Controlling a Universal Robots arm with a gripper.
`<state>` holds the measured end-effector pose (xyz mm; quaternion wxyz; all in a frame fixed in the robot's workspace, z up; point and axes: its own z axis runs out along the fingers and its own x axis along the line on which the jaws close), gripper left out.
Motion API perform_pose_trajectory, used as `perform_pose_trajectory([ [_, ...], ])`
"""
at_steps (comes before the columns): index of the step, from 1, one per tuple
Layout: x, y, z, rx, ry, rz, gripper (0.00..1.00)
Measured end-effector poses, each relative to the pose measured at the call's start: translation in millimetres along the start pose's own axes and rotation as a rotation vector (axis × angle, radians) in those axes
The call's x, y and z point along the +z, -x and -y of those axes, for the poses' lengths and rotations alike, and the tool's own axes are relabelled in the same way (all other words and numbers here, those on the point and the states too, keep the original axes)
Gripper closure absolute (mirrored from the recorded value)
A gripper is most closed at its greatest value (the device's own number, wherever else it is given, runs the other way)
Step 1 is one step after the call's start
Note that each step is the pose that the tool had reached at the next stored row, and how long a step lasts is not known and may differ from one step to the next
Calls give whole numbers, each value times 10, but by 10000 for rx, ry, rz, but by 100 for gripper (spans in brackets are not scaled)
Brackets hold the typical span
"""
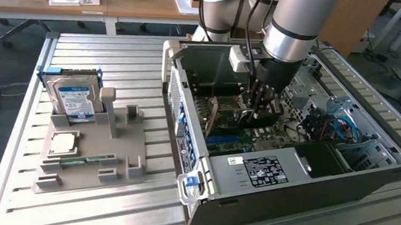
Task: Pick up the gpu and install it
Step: 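Insert the gpu into the slot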
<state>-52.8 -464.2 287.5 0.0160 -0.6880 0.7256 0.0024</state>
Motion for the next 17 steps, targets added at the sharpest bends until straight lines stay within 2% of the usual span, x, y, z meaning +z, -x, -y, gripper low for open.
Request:
perform_pose_trajectory([
  [17,21,-1,-1,1,1,6,73],
])
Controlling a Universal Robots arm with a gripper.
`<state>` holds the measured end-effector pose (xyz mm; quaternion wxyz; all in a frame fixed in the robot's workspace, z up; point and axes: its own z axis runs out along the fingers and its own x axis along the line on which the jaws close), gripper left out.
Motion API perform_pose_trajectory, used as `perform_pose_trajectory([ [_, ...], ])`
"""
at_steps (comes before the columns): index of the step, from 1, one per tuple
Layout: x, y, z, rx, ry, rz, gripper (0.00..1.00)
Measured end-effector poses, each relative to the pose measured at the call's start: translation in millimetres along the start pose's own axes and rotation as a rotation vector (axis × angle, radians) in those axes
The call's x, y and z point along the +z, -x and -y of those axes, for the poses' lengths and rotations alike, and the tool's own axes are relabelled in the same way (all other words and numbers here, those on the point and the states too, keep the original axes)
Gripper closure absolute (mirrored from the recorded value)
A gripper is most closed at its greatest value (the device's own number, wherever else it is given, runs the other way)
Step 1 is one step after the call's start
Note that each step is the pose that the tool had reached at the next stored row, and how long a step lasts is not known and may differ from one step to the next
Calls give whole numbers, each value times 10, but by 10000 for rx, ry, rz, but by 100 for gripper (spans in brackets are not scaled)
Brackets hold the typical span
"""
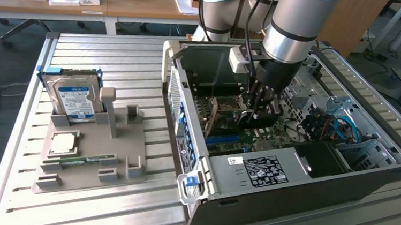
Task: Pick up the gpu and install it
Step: 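Insert the gpu into the slot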
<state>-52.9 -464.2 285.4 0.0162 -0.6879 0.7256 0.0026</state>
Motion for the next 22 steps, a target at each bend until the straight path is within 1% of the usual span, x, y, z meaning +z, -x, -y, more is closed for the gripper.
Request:
perform_pose_trajectory([
  [13,16,0,-2,0,1,14,73],
  [18,15,-3,-45,0,-8,15,73],
  [19,16,-4,-55,0,-14,24,73],
  [20,18,-5,-70,0,-26,49,73],
  [21,21,-5,-78,0,-32,62,73],
  [22,22,-5,-81,1,-33,62,73],
])
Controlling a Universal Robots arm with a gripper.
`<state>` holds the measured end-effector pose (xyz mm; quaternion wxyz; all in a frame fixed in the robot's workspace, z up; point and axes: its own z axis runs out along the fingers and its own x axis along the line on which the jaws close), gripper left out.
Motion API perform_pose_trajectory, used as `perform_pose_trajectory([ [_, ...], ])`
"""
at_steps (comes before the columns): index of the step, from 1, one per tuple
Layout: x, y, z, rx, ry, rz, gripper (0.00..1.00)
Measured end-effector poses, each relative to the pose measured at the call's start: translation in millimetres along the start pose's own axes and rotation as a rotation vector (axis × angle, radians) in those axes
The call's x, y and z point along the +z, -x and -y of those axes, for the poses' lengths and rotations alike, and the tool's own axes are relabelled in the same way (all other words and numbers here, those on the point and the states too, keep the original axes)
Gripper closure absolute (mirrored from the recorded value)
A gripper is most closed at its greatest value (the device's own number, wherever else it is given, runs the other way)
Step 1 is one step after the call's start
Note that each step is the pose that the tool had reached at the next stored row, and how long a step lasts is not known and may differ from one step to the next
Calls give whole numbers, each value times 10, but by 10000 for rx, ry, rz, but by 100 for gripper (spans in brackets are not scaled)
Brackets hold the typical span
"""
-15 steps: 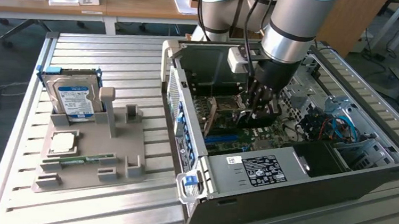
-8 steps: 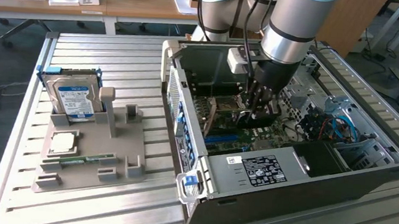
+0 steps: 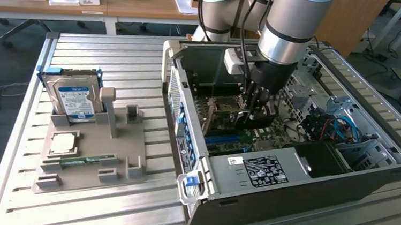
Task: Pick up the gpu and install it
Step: 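Insert the gpu into the slot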
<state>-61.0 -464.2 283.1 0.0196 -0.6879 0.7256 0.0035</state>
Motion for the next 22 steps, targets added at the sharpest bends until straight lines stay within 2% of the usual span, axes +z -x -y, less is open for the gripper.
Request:
perform_pose_trajectory([
  [5,2,-15,-6,1,-1,2,73],
  [16,37,-27,-116,-1,-11,3,73],
  [22,76,-30,-136,-2,-9,-1,73],
])
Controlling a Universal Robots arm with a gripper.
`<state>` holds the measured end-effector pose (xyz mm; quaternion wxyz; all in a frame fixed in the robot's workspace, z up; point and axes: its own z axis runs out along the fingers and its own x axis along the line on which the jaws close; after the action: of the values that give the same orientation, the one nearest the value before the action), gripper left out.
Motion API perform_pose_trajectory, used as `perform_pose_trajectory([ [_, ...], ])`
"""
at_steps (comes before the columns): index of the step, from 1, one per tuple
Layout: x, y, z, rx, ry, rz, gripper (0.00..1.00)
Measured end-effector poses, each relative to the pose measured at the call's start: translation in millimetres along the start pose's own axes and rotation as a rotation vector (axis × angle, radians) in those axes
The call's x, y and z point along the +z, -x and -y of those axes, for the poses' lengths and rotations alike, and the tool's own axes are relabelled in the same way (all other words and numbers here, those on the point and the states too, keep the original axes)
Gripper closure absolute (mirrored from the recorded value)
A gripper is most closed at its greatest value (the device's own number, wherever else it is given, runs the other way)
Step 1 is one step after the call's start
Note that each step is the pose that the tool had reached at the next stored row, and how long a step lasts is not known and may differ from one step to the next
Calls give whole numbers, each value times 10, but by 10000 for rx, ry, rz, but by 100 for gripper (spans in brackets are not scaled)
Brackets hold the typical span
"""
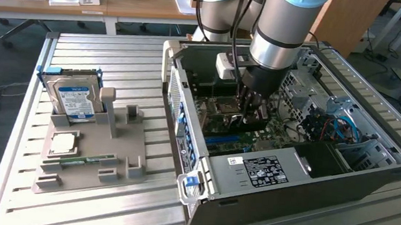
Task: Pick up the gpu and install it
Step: 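Insert the gpu into the slot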
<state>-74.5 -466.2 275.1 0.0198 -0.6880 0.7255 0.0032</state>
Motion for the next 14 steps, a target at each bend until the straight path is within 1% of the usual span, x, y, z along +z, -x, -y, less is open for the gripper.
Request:
perform_pose_trajectory([
  [5,44,-1,-6,1,-1,4,73],
  [14,48,-2,-31,1,-1,7,73],
])
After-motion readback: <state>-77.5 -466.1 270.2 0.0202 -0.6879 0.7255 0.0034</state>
